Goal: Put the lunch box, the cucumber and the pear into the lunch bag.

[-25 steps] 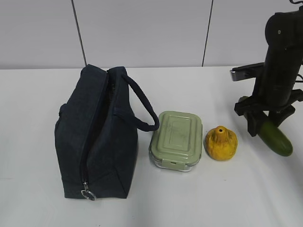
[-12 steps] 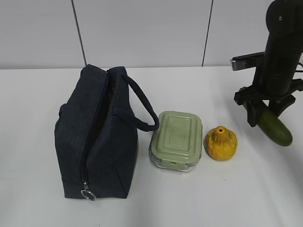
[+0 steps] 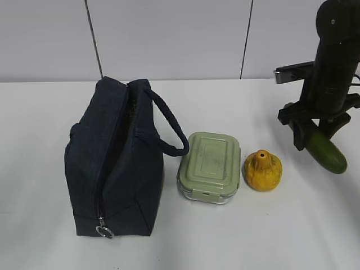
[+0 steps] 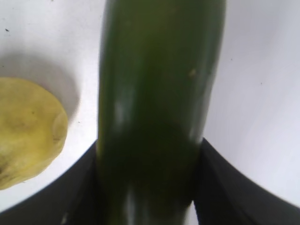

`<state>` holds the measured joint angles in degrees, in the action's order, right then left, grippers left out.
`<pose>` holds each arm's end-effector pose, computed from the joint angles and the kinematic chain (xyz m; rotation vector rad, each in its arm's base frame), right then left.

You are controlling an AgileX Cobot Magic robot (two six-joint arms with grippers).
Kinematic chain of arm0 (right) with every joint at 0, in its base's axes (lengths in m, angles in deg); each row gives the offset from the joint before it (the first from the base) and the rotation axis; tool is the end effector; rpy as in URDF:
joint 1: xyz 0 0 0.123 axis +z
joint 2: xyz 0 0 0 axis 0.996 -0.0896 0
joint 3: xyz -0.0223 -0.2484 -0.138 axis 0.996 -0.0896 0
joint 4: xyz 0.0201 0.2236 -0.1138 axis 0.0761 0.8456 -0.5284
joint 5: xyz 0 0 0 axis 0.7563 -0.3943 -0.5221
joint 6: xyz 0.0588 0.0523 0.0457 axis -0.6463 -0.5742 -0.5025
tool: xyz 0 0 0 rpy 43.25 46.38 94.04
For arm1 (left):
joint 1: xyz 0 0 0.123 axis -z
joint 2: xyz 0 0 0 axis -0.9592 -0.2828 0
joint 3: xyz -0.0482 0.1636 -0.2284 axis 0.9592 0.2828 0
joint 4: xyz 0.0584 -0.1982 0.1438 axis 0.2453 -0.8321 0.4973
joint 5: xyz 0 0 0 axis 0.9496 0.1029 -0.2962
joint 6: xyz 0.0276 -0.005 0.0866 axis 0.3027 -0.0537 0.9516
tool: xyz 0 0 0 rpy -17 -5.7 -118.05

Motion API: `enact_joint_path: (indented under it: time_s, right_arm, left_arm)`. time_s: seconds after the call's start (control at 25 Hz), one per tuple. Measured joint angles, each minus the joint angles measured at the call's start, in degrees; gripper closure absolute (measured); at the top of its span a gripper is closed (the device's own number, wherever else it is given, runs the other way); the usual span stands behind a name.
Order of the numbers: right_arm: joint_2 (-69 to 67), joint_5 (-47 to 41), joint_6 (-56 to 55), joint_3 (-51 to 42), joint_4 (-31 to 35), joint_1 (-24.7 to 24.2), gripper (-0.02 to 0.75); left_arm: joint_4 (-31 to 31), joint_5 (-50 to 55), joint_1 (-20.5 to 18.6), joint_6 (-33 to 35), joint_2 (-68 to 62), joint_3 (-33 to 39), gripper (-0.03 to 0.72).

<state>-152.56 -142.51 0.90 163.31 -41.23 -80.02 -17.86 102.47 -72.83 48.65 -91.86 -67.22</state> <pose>0.3997 0.0290 0.1996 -0.2984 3.1136 -0.0835 0.0890 -0.0432 0.2969 0.0366 2.2073 -0.6609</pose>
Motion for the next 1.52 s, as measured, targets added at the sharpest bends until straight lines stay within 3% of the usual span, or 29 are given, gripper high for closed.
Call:
enact_joint_path:
  time_s: [0.28, 0.48, 0.68, 0.88, 1.16, 1.52]
  right_arm:
    - [-0.09, 0.99, 0.0, 0.0, 0.0, 0.0, 0.358]
    - [-0.09, 1.35, 0.0, 0.0, 0.15, 0.0, 0.358]
    - [-0.09, 1.68, 0.0, 0.0, 0.35, 0.0, 0.358]
    - [-0.09, 1.79, 0.0, 0.0, 0.35, 0.0, 0.358]
    - [-0.09, 1.88, 0.0, 0.0, 0.38, 0.0, 0.358]
    - [-0.09, 2.9, 0.0, 0.09, 0.5, 0.0, 0.358]
  left_arm:
    - [-10.91, -1.78, 0.0, 13.08, -17.21, -0.13, 0.292]
    - [-12.43, -1.84, 1.13, 17.19, -25.46, -4.64, 0.293]
    - [-11.33, -1.98, 5.66, 17.53, -32.41, -10.13, 0.293]
    - [-2.61, -1.86, 11.52, 12.81, -38.92, -14.67, 0.293]
    - [1.47, -1.44, 14.22, 8.8, -44.49, -18.91, 0.299]
    - [2.83, -1.08, 14.28, 7.68, -48.22, -19.45, 0.472]
